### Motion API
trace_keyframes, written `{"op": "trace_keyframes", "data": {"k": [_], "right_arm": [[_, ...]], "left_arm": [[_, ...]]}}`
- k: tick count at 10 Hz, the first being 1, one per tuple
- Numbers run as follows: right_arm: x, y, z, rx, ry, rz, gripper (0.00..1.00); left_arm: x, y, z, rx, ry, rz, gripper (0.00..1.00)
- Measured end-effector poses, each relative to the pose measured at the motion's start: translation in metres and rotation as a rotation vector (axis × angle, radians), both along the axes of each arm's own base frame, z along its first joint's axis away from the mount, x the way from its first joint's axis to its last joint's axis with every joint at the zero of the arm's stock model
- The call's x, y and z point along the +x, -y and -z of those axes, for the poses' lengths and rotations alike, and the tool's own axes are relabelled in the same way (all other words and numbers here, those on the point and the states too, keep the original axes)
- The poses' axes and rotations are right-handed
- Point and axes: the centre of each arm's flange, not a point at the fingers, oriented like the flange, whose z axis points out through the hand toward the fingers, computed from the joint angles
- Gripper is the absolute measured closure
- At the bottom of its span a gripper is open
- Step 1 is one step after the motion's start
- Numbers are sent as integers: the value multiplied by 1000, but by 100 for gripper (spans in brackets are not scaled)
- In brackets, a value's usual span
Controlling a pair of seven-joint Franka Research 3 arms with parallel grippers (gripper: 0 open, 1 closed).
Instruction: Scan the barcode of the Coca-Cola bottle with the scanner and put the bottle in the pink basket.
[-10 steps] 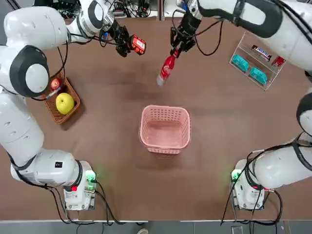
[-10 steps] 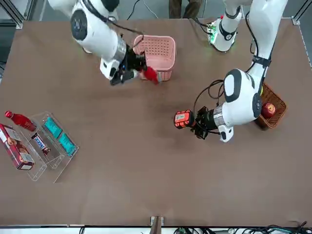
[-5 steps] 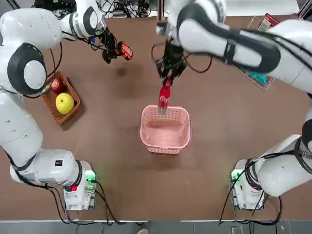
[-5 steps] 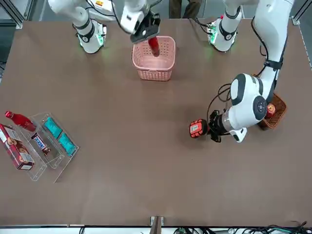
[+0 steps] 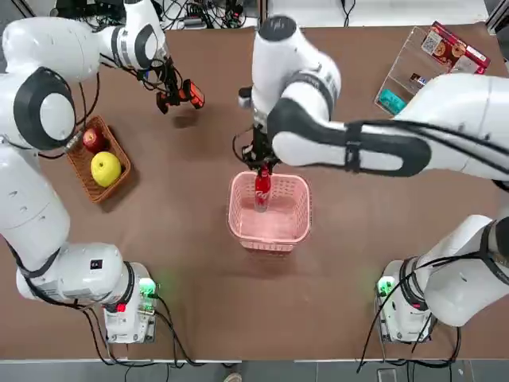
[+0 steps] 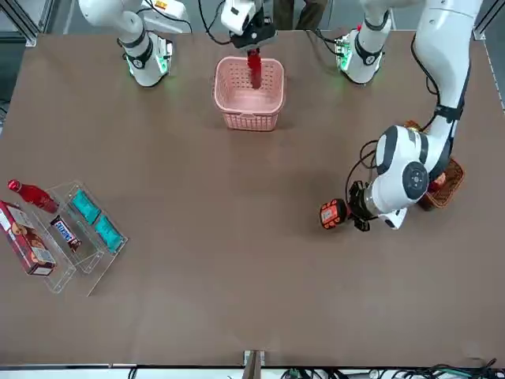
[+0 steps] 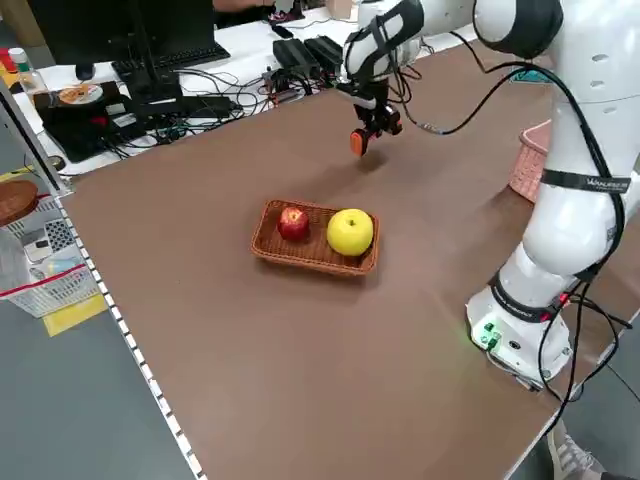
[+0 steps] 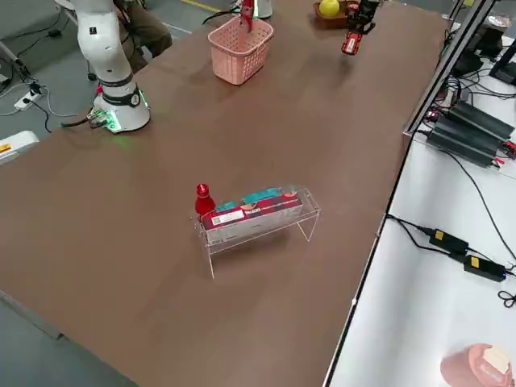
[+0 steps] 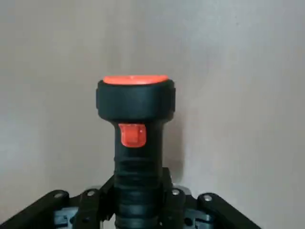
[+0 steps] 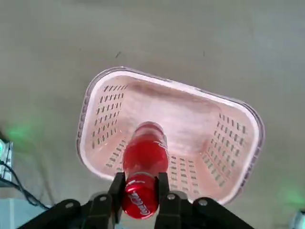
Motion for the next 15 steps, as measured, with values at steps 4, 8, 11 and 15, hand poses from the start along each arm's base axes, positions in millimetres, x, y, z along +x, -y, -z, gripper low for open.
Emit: {"op": "trace_keyframes", "data": {"k": [4,8,11,15], "right_arm": [[15,-11,47,6,30,3,68],[11,-3,98,-9,60,-9,68],[5,1,115,-9,72,-19,68],[5,0,124,0,75,-18,66]], "left_arm": [[-2,-9,22,31,-2,21,65],[-8,-10,39,82,-4,84,65],[-12,-7,43,82,0,104,65],[-16,-1,52,108,3,170,65]]}}
